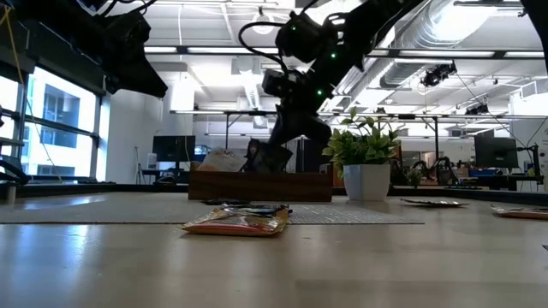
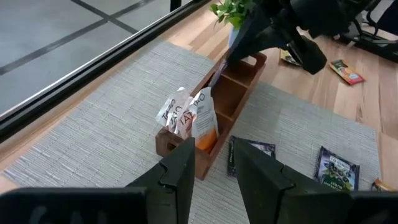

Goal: Pick & Place Tea
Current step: Put the black tea bag in the middle section of the brown wooden organizer

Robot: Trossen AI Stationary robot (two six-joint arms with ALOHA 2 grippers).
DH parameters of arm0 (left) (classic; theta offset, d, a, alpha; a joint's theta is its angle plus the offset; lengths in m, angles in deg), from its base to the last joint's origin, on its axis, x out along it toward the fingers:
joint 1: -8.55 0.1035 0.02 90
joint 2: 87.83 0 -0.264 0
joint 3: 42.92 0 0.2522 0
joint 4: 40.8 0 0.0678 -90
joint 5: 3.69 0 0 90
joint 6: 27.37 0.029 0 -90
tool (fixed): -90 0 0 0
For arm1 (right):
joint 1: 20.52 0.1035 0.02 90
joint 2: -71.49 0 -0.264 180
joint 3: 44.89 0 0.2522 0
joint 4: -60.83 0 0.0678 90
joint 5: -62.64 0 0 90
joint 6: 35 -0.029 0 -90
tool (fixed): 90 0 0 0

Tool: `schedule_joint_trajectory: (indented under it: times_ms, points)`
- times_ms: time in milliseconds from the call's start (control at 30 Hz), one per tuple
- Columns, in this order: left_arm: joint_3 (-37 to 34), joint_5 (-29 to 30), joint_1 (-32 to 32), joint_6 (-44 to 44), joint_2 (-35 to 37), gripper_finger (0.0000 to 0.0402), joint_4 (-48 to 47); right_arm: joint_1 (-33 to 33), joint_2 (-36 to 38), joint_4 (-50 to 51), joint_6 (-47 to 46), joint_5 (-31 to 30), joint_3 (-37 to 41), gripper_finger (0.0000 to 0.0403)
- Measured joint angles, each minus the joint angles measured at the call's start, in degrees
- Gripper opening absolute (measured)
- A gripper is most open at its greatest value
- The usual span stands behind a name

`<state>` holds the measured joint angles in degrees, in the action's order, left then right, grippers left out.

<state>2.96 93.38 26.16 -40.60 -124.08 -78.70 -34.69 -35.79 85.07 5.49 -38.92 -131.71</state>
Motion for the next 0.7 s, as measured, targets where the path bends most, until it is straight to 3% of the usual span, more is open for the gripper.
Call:
schedule_joint_trajectory:
  times_ms: [167,500,700]
  points:
    - [0.0,0.0,0.0,-0.09,0.0,0.0111,0.0,-1.28,0.0,-0.98,0.28,0.19,0.0,0.0022]
    - [0.0,0.13,0.0,-0.11,0.0,0.0111,0.04,-1.57,0.0,-6.01,0.42,0.41,0.04,0.0117]
    - [0.0,0.11,0.0,-0.11,0.0,0.0111,0.02,1.5,0.0,-8.47,-1.93,1.98,0.04,0.0127]
